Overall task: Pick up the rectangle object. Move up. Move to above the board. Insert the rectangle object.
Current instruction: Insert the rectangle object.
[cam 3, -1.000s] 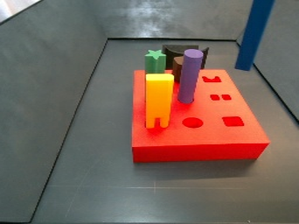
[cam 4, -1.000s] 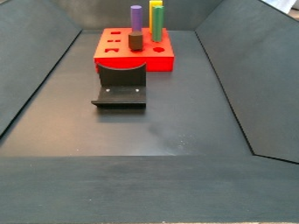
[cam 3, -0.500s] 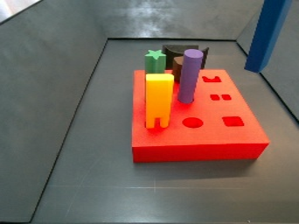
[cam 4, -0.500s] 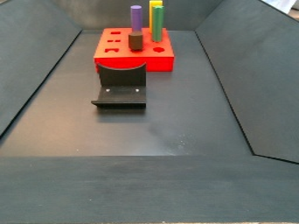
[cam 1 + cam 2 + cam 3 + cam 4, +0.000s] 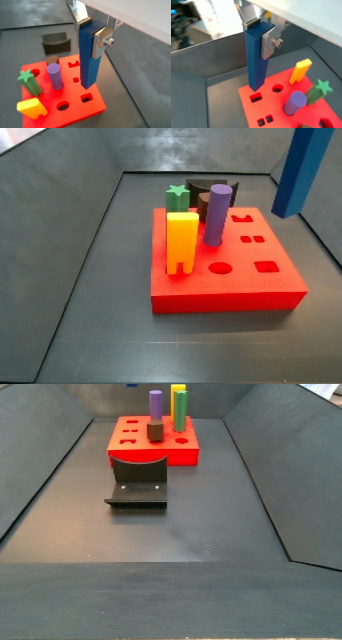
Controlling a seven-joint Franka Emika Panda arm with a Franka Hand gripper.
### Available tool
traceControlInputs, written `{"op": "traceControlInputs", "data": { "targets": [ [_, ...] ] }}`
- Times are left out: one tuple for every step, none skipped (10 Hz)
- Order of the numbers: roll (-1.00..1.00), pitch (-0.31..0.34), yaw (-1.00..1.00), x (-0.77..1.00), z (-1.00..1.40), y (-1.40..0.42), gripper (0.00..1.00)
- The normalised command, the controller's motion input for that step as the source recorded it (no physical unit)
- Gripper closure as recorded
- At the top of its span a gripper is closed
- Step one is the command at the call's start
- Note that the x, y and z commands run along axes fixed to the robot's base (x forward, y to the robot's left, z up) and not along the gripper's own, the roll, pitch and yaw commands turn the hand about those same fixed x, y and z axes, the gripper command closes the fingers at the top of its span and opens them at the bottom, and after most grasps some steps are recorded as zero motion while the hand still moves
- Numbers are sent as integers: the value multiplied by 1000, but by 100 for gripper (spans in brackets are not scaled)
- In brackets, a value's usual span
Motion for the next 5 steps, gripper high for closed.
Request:
{"op": "traceControlInputs", "data": {
  "targets": [
    [54, 46, -909, 0, -137, 0, 100],
    [67, 71, -926, 0, -169, 0, 100],
    [71, 124, -894, 0, -171, 0, 100],
    [80, 171, -769, 0, -191, 0, 100],
    [99, 129, -700, 143, -229, 0, 100]
  ]
}}
